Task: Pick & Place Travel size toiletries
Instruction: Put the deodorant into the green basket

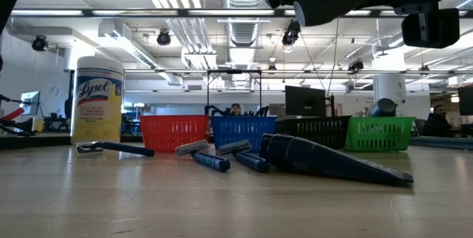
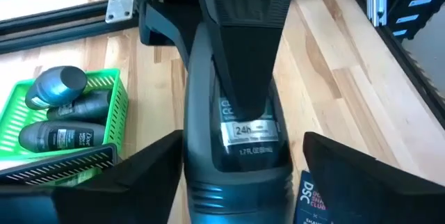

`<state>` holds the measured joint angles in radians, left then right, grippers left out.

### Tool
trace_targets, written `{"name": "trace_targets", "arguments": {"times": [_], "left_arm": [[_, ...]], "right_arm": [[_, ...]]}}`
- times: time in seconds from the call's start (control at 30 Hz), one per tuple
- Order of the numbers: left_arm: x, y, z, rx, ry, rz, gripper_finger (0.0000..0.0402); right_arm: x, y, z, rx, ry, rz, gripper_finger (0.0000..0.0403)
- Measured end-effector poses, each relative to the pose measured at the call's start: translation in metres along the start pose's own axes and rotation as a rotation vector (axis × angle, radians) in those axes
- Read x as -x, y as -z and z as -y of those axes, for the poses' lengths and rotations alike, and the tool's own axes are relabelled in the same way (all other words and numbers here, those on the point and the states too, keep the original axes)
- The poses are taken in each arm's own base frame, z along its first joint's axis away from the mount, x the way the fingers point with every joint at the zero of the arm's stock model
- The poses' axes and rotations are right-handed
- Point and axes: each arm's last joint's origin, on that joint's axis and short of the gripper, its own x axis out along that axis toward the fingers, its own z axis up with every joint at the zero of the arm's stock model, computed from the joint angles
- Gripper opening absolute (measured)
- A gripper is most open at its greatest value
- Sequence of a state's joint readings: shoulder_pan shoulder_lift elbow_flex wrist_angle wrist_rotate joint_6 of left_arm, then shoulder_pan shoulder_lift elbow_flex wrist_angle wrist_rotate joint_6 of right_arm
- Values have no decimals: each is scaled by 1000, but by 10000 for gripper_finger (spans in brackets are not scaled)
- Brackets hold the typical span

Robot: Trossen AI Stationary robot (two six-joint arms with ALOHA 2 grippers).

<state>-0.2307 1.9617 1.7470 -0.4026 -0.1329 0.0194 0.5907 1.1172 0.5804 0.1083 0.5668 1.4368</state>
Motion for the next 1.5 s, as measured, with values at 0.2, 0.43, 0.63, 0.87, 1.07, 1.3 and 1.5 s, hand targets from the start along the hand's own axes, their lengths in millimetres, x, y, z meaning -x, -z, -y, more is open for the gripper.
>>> {"name": "trace_targets", "arguments": {"times": [0.2, 0.43, 0.63, 0.87, 1.07, 1.3, 1.5], "left_arm": [[1, 5, 0, -3, -10, -58, 311], [17, 23, -5, 14, -148, -283, 313], [34, 33, -7, 34, -172, -407, 314], [51, 63, -7, 57, -174, -435, 314], [76, 89, -21, 164, -123, -294, 314], [105, 115, -43, 234, -157, -177, 314], [119, 131, -58, 270, -200, -167, 314]], "right_arm": [[0, 0, 2, 16, 24, 7, 120], [4, -1, 14, 32, 135, 2, 120], [25, -14, 36, -21, 353, 96, 125], [59, -47, 33, -23, 565, 302, 121], [57, -71, 36, 18, 804, 359, 123], [29, -85, 44, 39, 901, 414, 123], [7, -97, 49, 53, 915, 400, 126]]}}
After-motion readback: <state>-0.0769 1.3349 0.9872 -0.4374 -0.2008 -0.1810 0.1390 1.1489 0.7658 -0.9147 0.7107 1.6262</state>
